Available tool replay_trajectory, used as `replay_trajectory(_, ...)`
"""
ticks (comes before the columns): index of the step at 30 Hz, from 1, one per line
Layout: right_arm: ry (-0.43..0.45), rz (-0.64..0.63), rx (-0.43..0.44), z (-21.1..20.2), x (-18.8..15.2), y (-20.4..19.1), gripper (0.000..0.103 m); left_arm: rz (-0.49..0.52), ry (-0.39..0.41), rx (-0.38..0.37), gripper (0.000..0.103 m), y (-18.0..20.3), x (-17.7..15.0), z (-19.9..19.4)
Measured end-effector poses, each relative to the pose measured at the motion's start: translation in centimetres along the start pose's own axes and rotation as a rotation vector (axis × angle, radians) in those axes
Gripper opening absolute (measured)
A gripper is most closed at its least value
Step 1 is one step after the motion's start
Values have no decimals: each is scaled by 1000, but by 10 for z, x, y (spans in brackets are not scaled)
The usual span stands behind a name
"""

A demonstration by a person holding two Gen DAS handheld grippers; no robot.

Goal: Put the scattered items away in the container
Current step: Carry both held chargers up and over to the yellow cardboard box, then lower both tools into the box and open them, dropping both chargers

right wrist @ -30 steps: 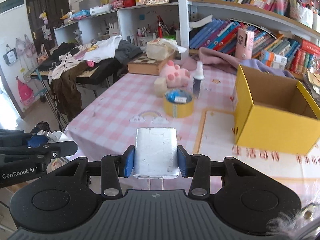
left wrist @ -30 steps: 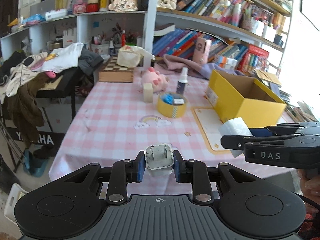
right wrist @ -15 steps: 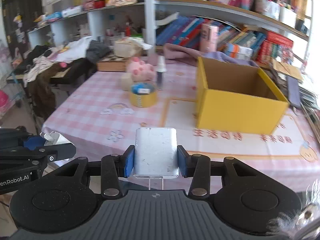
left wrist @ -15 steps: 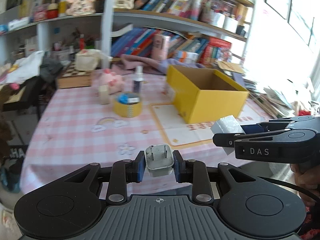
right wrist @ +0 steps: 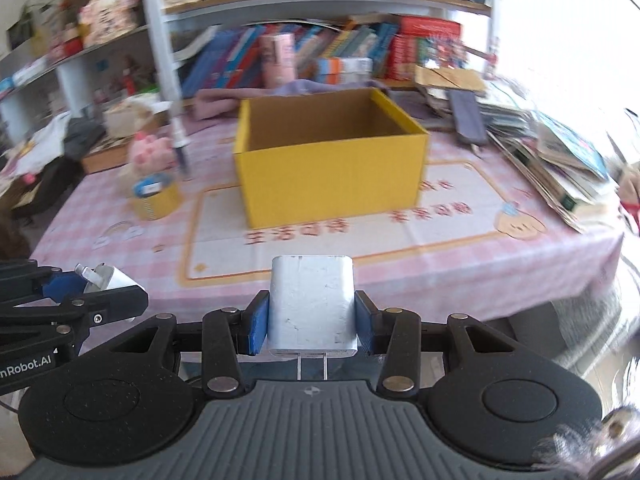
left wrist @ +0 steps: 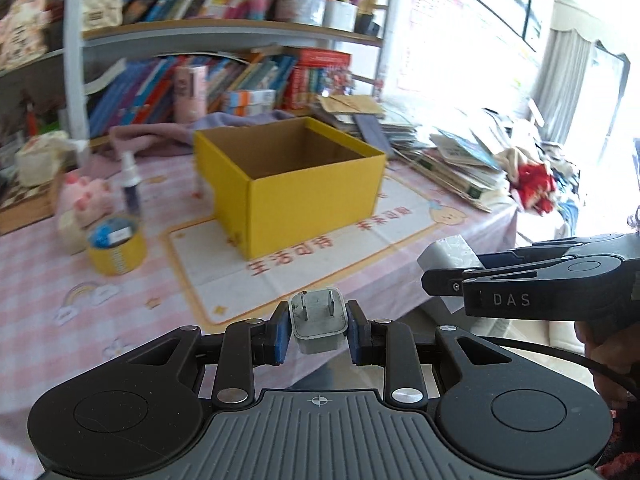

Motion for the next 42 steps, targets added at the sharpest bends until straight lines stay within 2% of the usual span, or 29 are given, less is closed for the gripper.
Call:
replay_trajectory(12,-16,0,-16,31,19,18,41,11,-13,-23,27,1,21,38)
replay_trajectory(23,101,-67,37,74,74,18,41,41,73,14,27,-20,72,75)
replay_trajectory(31,190,-127,95,114,141,25,41,48,135,87,27,-39,128,106)
replay_trajectory(39,312,-272,217,155,200,17,41,69,163,226,27,-66,177,126)
replay_trajectory(42,319,-312,260,175,218,13,41,65,148,266,27,-77,191,138)
Point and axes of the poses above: each gripper's, at about its wrist camera, not at the fingertips, and z roughly the way its jaws point, y to its right, x to its top, the point moved 6 cm from there along z, roughly the way its jaws point, and after that the axes turned 14 degrees about -x, right-handed, at the moved point
